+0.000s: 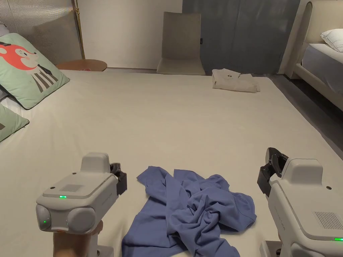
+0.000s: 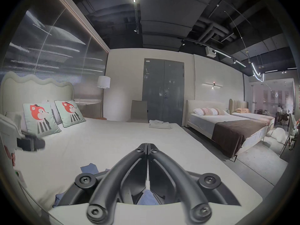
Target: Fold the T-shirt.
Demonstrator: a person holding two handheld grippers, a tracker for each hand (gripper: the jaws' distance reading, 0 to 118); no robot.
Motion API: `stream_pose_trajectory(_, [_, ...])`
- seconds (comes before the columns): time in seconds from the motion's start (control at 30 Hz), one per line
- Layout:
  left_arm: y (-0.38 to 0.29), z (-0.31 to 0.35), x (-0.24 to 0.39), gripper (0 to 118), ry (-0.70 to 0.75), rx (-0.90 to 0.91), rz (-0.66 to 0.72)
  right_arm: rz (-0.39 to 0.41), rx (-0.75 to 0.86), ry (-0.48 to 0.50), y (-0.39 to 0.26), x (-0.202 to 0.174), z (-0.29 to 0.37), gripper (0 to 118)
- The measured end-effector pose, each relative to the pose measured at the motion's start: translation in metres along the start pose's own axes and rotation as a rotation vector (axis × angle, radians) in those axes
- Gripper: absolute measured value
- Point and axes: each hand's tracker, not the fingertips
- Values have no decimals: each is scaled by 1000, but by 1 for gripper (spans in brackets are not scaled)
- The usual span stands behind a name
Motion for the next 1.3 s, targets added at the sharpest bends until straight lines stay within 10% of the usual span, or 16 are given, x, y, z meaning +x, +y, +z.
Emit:
stream_pose_trajectory(0.2, [-49,-26,7,3,-35,-272,18,-11,-18,-1,-4,2,-1,1])
stream_pose_trajectory(0.33, [-80,-35,15,76,-34,-381,38,-15,-28,1,-4,2,1,1])
stream_pose_trajectory(0.43, [-96,-38,21,88,-21,-399,25,-16,-36,2,-6,3,0,1])
stream_pose_trajectory(0.63, [-115,-46,33,85,28,-451,-17,-21,-54,5,-9,1,2,1])
stream_pose_trajectory(0.87, [-122,-41,48,11,-54,-437,-58,-22,-74,0,-17,5,-3,1])
stream_pose_trajectory(1.2, [-78,-9,32,11,-118,-293,-3,-40,-257,-8,-34,18,-59,3])
stream_pose_trajectory(1.3, [-66,-7,28,11,-128,-264,7,-81,-415,3,-50,26,-97,46])
